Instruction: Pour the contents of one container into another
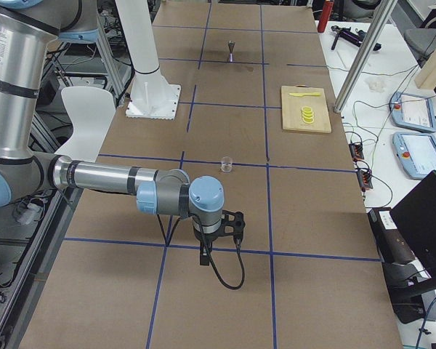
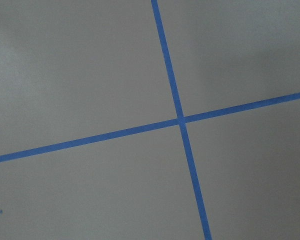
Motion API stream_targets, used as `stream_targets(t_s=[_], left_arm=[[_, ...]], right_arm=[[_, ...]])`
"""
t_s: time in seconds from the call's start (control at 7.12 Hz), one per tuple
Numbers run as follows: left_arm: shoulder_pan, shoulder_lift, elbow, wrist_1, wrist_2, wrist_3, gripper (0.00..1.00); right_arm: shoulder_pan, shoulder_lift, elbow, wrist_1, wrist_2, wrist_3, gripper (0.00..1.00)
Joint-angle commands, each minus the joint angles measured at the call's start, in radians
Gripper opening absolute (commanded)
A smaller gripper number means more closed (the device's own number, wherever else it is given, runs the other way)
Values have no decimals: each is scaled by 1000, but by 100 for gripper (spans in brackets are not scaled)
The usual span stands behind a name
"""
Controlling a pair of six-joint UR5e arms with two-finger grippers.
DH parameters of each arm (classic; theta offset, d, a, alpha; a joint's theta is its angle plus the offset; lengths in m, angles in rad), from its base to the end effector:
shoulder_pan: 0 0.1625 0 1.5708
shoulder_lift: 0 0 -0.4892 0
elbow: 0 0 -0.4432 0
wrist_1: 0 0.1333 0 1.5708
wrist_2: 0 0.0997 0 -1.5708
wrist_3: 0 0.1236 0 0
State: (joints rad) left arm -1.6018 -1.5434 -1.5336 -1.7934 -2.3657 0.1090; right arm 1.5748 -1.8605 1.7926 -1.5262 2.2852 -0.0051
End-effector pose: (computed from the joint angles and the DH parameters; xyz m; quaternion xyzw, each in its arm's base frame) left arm -0.0618 -0.5393 0.7499 0.0996 0.3798 0.0664 0.9173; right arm 0.0539 -0.3997 0.7571 -0.0093 -0.3497 0.0036 0.9368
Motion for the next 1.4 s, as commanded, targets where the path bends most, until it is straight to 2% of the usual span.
stream_targets(t_s=[0.0,0.56,0.84,1.26], left_arm=[[-1,2,3,0,11,0,100],[0,0,3,-1,11,0,100],[0,0,3,-1,11,0,100],[0,0,3,-1,8,1,100]], right_arm=[[-1,13,-2,3,3,0,100],[-1,12,-10,9,0,-15,100],[-1,9,-19,72,2,-9,100],[-1,-2,-18,74,0,-15,100]])
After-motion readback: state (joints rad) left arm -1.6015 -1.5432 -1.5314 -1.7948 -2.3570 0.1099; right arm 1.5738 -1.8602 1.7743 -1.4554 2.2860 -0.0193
